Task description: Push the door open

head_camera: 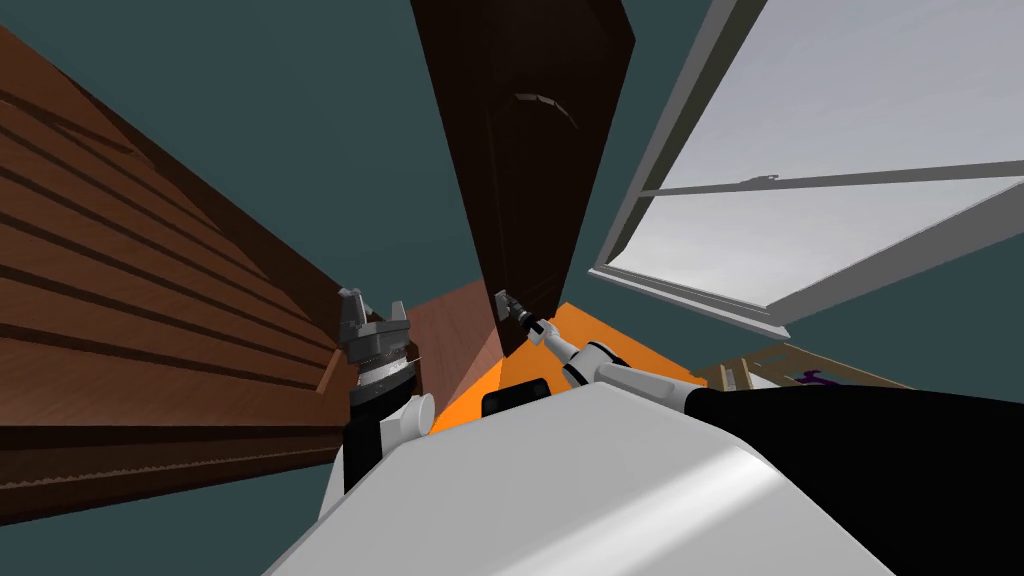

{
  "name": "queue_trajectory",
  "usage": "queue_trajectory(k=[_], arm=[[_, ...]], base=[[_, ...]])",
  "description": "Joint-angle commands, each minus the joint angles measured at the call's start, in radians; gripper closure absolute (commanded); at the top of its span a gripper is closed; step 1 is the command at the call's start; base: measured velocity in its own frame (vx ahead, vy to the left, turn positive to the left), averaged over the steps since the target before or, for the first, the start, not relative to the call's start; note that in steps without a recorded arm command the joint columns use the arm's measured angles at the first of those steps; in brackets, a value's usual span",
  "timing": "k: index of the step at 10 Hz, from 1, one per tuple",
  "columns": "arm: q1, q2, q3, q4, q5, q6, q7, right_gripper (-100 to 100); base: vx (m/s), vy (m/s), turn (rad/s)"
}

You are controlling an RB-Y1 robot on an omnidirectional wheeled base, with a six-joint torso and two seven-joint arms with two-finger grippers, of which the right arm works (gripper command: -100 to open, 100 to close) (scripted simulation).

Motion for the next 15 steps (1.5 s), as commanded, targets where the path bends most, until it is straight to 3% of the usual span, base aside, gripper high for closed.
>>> queue_trajectory(k=[1, 2, 3, 8, 9, 15], arm=[[0.001, 0.005, -0.003, 0.001, -0.002, 0.0, 0.005, -100], [0.0, 0.003, -0.002, 0.001, -0.001, 0.0, 0.003, -100], [0.0, 0.003, -0.002, 0.001, -0.001, 0.0, 0.003, 100], [0.0, 0.003, -0.002, 0.001, -0.001, 0.0, 0.003, 100], [-0.004, -0.004, -0.016, -0.001, -0.008, 0.003, 0.011, 100], [0.001, -0.022, -0.064, 0.001, -0.03, 0.012, 0.041, 100]], base=[[0.173, 0.071, 0.023], [0.078, 0.028, 0.003], [-0.011, -0.002, -0.004], [-0.006, -0.004, 0.005], [0.089, 0.067, -0.017], [0.142, 0.137, -0.036]])
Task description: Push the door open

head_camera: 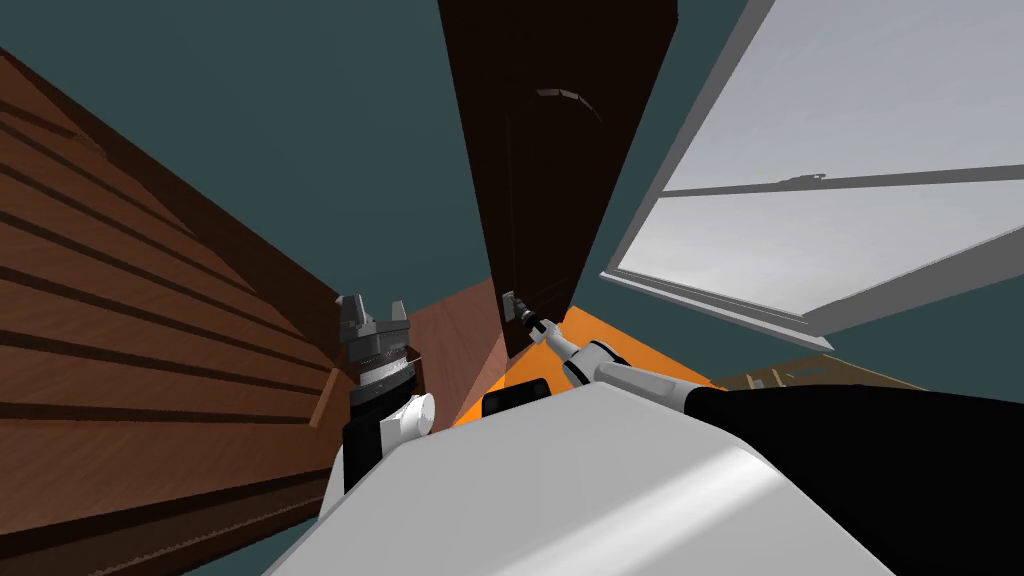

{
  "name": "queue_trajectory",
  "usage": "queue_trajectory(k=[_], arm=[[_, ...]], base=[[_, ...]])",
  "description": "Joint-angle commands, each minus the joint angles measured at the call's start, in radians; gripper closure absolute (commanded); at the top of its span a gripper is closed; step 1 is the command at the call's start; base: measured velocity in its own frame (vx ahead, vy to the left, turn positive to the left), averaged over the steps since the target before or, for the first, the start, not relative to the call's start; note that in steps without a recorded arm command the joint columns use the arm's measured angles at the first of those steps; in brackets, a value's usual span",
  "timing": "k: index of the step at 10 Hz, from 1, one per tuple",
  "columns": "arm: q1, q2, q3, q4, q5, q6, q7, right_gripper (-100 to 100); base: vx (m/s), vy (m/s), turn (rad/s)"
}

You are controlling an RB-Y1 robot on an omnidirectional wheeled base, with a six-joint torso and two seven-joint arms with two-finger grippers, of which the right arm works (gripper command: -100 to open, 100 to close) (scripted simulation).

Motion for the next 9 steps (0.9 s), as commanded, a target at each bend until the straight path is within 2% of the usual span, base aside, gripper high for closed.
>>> queue_trajectory(k=[1, 2, 8, 9], arm=[[0.011, -0.015, -0.008, -0.042, -0.003, 0.021, 0.0, 100], [0.013, -0.021, -0.027, -0.041, -0.012, 0.024, 0.012, 100], [0.019, -0.037, -0.089, -0.039, -0.04, 0.035, 0.051, 100], [0.019, -0.037, -0.089, -0.039, -0.04, 0.035, 0.051, 100]], base=[[0.124, 0.116, -0.048], [0.155, 0.164, -0.038], [0.145, 0.15, -0.06], [0.1, 0.114, -0.01]])
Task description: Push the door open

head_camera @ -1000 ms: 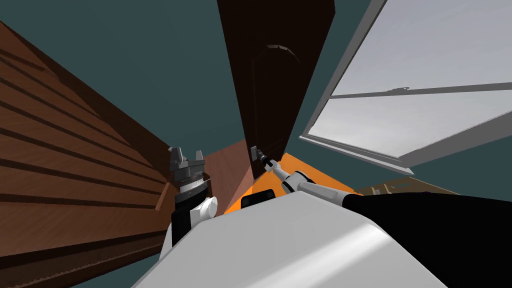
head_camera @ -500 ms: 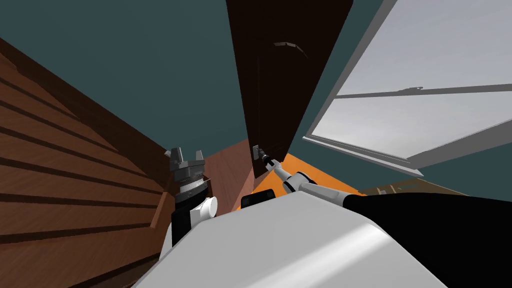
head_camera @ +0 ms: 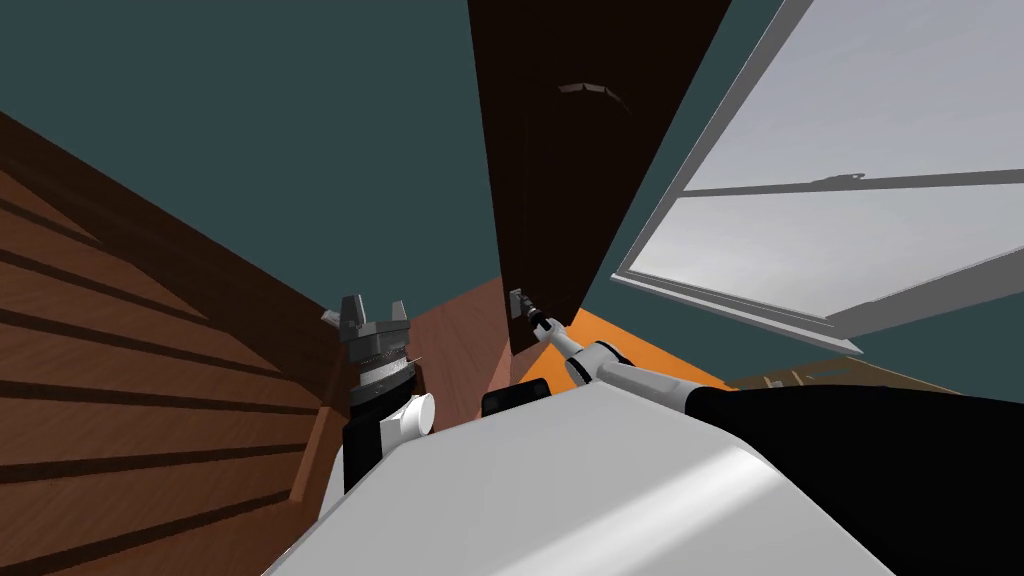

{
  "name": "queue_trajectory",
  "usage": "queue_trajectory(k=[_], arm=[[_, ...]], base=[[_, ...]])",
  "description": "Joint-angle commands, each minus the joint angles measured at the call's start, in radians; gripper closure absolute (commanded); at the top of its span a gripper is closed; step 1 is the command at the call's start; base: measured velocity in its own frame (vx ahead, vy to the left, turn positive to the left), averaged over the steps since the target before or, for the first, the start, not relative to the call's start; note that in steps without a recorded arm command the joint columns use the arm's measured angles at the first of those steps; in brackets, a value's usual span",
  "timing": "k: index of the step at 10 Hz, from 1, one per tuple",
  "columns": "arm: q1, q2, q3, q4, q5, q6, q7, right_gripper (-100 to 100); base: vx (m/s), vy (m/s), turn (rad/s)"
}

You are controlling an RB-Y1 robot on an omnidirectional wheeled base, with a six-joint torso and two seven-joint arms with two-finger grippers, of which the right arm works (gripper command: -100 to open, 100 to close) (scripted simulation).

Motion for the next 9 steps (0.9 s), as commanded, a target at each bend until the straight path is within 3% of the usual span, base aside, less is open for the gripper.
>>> queue_trajectory(k=[1, 2, 7, 9], arm=[[0.011, -0.01, -0.007, -0.032, -0.002, 0.017, 0.0, 100], [0.013, -0.015, -0.028, -0.031, -0.012, 0.021, 0.013, 100], [0.015, -0.02, -0.055, -0.026, -0.024, 0.026, 0.03, 100], [0.018, -0.025, -0.081, -0.03, -0.036, 0.03, 0.046, 100]], base=[[0.049, 0.033, 0.007], [0.099, 0.12, -0.033], [0.104, 0.108, -0.048], [0.148, 0.139, -0.06]])
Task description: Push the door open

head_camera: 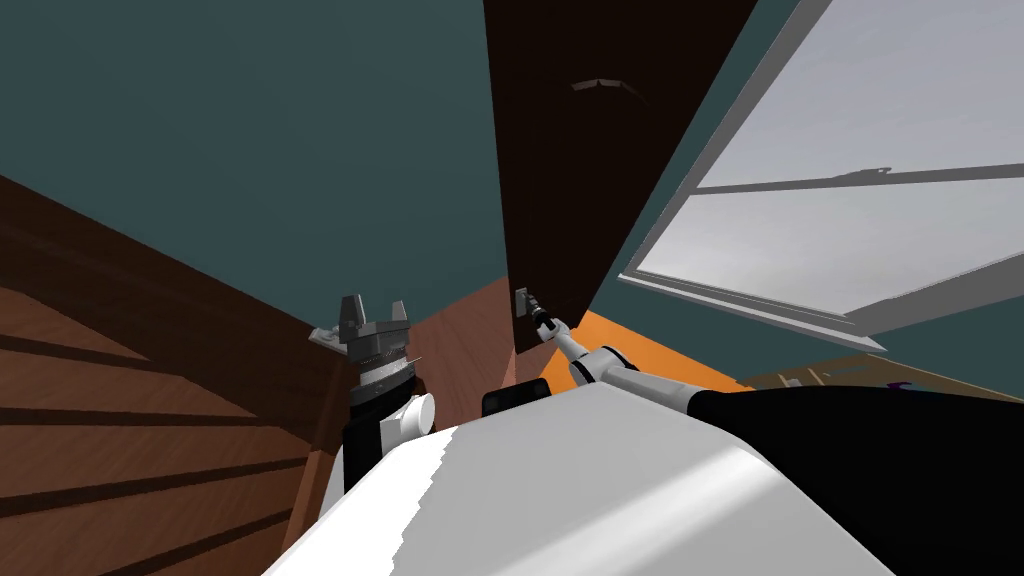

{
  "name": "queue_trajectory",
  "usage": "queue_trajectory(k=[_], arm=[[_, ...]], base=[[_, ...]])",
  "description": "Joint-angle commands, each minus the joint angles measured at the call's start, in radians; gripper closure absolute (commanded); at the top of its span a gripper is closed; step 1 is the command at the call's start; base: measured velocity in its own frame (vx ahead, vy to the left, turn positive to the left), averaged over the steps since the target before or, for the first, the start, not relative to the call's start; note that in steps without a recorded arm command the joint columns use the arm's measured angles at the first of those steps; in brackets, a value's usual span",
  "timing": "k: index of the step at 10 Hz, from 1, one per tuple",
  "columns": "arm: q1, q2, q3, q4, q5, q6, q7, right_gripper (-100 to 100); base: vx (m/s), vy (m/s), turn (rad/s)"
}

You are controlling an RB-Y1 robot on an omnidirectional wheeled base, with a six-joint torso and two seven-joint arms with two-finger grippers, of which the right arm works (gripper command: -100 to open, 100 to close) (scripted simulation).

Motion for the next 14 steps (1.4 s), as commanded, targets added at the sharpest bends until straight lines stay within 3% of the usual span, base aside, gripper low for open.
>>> queue_trajectory(k=[1, 10, 11, 14], arm=[[-0.038, -0.01, -0.024, 0.05, -0.01, -0.028, 0.012, 100], [-0.033, -0.02, -0.083, 0.06, -0.037, -0.017, 0.049, 100], [-0.03, -0.023, -0.078, 0.064, -0.035, -0.015, 0.044, 100], [-0.027, -0.034, -0.103, 0.064, -0.045, -0.015, 0.054, 100]], base=[[0.067, 0.112, -0.038], [0.094, 0.104, -0.041], [0.074, 0.048, -0.03], [0.142, 0.058, -0.035]])
